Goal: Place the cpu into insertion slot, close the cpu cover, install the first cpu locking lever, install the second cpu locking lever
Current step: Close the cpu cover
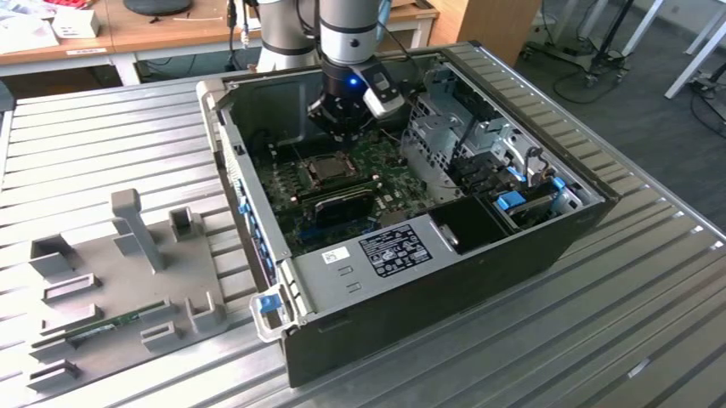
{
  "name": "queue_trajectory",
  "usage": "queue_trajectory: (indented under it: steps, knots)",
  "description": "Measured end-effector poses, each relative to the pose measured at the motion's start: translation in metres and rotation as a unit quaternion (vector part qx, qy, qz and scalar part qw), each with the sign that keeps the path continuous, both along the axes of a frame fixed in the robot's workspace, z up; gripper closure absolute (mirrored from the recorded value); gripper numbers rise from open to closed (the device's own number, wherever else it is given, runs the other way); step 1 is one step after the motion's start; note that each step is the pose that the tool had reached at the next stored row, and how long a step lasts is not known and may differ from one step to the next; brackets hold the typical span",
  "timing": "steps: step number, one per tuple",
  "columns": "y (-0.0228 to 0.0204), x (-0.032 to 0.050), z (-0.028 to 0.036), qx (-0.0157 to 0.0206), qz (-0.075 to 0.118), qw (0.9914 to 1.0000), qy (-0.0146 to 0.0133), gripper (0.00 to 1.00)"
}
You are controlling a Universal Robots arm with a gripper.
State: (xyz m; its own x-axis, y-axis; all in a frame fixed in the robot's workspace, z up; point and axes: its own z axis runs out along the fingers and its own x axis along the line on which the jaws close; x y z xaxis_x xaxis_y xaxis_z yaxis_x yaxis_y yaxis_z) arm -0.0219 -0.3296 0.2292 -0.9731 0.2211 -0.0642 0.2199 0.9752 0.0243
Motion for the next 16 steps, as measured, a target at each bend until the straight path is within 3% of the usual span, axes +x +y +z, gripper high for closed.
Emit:
queue_trajectory:
  steps: [4, 10, 12, 16]
  knots:
    - [0.0, 0.0, -0.0003, 0.0, 0.036, 0.99936, 0.0, 0.89]
    - [0.0, 0.0, -0.0007, -0.0001, 0.087, 0.99619, 0.0, 0.89]
    - [0.0, 0.0, -0.0007, -0.0001, 0.094, 0.99562, 0.0, 0.89]
    - [0.0, 0.0, -0.0007, 0.0, 0.094, 0.99555, 0.0001, 0.89]
